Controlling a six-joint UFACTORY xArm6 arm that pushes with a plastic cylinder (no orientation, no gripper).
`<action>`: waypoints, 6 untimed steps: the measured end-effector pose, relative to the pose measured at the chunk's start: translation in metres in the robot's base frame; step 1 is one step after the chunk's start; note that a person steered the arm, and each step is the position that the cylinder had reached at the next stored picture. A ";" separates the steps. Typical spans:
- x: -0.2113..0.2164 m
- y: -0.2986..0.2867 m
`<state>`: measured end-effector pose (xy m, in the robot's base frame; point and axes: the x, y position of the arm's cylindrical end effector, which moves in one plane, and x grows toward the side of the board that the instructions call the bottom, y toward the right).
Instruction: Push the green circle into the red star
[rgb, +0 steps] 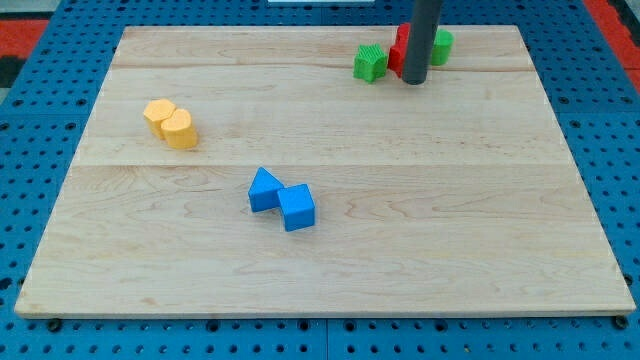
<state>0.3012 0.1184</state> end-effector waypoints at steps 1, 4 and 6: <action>0.000 0.016; -0.096 0.116; -0.084 0.038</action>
